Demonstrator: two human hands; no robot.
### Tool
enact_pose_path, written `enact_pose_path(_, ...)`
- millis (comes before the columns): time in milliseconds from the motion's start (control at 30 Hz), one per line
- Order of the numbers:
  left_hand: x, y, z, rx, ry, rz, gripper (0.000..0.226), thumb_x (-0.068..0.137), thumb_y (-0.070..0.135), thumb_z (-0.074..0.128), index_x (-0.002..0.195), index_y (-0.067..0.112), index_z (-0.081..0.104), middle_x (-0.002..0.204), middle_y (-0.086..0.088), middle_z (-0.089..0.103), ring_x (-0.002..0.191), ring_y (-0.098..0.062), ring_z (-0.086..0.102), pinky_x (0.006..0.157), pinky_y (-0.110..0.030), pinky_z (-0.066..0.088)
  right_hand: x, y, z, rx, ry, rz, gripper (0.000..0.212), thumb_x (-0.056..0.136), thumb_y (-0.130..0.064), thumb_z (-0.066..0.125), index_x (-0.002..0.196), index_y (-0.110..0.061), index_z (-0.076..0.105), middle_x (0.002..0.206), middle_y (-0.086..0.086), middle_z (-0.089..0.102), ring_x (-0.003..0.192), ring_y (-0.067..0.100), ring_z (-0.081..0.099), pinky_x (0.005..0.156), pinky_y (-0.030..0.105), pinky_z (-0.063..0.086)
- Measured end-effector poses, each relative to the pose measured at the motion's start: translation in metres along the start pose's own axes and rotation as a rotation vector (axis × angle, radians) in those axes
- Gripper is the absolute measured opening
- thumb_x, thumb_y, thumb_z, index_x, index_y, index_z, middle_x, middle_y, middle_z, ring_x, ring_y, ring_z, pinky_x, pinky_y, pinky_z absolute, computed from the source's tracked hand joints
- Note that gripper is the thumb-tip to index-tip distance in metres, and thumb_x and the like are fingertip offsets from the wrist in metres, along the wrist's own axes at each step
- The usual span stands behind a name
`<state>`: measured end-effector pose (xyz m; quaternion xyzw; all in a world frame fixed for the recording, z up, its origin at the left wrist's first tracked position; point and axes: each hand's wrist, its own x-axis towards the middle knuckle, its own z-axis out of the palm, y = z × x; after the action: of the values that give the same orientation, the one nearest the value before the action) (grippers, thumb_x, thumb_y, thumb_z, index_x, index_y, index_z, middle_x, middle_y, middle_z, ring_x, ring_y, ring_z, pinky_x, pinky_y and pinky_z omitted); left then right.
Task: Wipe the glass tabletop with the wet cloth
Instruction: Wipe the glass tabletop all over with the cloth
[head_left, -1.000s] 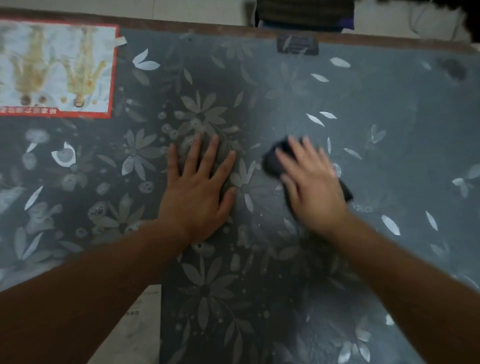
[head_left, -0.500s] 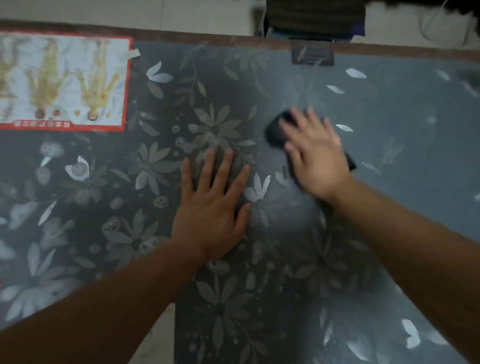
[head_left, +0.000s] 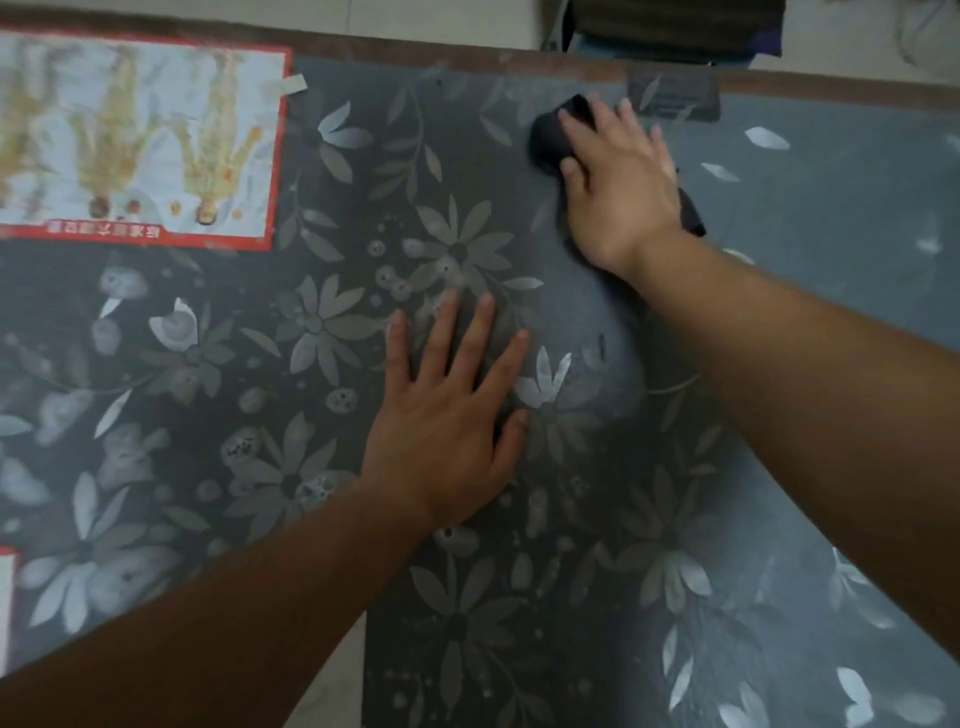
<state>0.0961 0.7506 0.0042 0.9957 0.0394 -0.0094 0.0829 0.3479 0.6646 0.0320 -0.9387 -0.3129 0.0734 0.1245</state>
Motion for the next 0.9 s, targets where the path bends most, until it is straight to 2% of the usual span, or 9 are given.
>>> enact_pose_path(133,-0.003,-0.001,0.0,-0.002,-0.013,-0.009,0.066,0.101,0.052,0.033,0.161,0.025,0.027,0.172,-0.012,0.015,0.159,-0.035,0.003,0.121,-0.069,0.007,-0.106,0.007,0.007,-0.031,-0.091,-0.242,0.05,0.103,-0.027,0.039,0.152,-0.021,0.04,0.164,0.004,0.027,0.153,0.03,0.019,0.124,0.05,0.013)
enact_pose_path(200,-0.001,-0.002,-0.002,-0.003,-0.013,-0.008,0.066,0.101,0.052,0.031,0.161,0.024,0.028,0.172,-0.013,0.015,0.159,-0.035,0.003,0.121,-0.069,0.006,-0.158,0.025,0.002,-0.061,-0.143,-0.295,0.048,0.103,-0.028,0.038,0.15,-0.019,0.044,0.164,0.005,0.029,0.152,0.03,0.021,0.123,0.051,0.016)
enact_pose_path(300,0.0,-0.003,0.0,-0.004,0.008,-0.007,0.065,0.102,0.053,0.03,0.161,0.026,0.027,0.171,-0.012,0.016,0.159,-0.035,0.003,0.122,-0.068,0.004,-0.157,0.033,0.001,-0.017,-0.083,-0.162,0.047,0.103,-0.028,0.04,0.149,-0.02,0.046,0.162,0.004,0.032,0.152,0.031,0.022,0.122,0.054,0.017)
enact_pose_path(400,-0.001,-0.003,0.003,-0.008,0.008,-0.007,0.065,0.102,0.054,0.029,0.161,0.027,0.025,0.172,-0.011,0.015,0.159,-0.034,0.001,0.123,-0.068,0.001,-0.177,0.005,0.012,0.0,-0.002,0.023,0.048,0.103,-0.028,0.038,0.151,-0.022,0.043,0.163,0.002,0.029,0.153,0.031,0.02,0.124,0.053,0.014)
enact_pose_path(567,-0.002,-0.002,0.002,-0.005,0.002,-0.001,0.065,0.102,0.053,0.029,0.161,0.026,0.026,0.171,-0.012,0.016,0.159,-0.035,0.003,0.123,-0.068,0.001,-0.291,-0.016,0.024,-0.008,-0.1,0.005,0.048,0.101,-0.026,0.041,0.149,-0.02,0.043,0.163,0.004,0.03,0.152,0.033,0.021,0.12,0.059,0.022)
enact_pose_path(633,-0.002,-0.002,0.002,-0.009,-0.001,-0.009,0.065,0.102,0.053,0.03,0.161,0.025,0.026,0.171,-0.012,0.016,0.159,-0.035,0.004,0.123,-0.068,0.002,-0.288,-0.009,0.021,-0.004,-0.098,0.027,0.049,0.102,-0.027,0.039,0.15,-0.021,0.042,0.163,0.003,0.029,0.153,0.032,0.019,0.122,0.057,0.017)
enact_pose_path(800,-0.001,-0.003,0.003,-0.041,0.019,-0.002,0.064,0.101,0.052,0.03,0.159,0.025,0.03,0.171,-0.012,0.019,0.159,-0.035,0.007,0.123,-0.067,0.0,-0.251,-0.002,0.019,0.063,0.084,0.37,0.05,0.105,-0.028,0.036,0.155,-0.024,0.035,0.166,0.003,0.022,0.154,0.03,0.012,0.125,0.05,0.01)
enact_pose_path(900,-0.002,-0.004,0.004,-0.063,0.026,-0.007,0.063,0.101,0.051,0.031,0.156,0.022,0.034,0.17,-0.012,0.021,0.158,-0.034,0.009,0.123,-0.066,-0.002,-0.302,-0.033,0.031,0.035,0.045,0.318,0.052,0.103,-0.028,0.035,0.154,-0.022,0.036,0.166,0.003,0.023,0.154,0.03,0.015,0.125,0.052,0.013)
